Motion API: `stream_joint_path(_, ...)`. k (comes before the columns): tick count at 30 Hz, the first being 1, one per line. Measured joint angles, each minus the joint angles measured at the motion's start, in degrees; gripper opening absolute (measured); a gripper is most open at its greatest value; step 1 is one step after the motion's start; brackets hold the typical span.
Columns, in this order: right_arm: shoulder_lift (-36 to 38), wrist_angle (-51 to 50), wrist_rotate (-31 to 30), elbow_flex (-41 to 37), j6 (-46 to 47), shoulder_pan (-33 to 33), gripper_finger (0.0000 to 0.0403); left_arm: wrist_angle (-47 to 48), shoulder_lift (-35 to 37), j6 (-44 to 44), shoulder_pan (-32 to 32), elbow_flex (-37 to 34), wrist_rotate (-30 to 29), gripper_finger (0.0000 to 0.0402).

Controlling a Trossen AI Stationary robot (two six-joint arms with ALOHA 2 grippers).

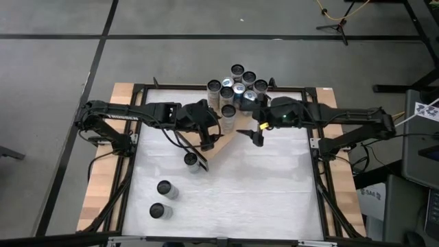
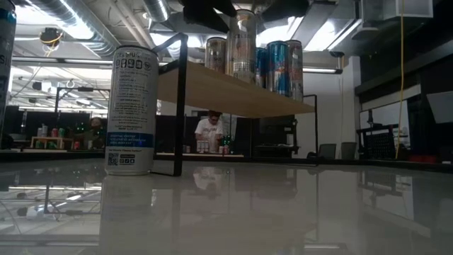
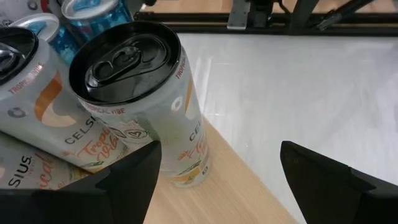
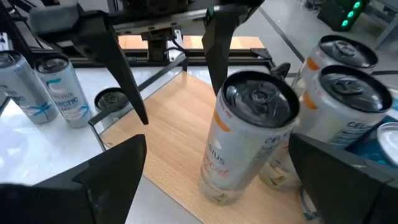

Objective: Place canned beverage on shelf
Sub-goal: Put the white-yellow soda can on the shelf aligned with the other white-yellow soda cans

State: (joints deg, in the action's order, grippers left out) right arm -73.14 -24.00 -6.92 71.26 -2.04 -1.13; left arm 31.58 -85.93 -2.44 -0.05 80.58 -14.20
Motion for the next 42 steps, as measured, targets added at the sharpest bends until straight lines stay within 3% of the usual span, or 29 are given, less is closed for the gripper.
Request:
stream_joint_path(26,2.7,-0.6,0.0,0.0,0.0,0.0,0.0388,-9.1,0.0,0.0,1.1,0.0,-3.4,0.0322)
stream_joint_path(35,2.7,-3.6,0.1,0.0,0.1,0.0,0.0388,-5.5,0.5,-0.1,1.2,0.0,-3.7,0.0322)
stream_joint_path(42,2.7,-7.5,3.7,0.0,1.8,0.0,0.0388,-1.9,-1.2,-1.9,0.9,0.0,-2.7,0.0322)
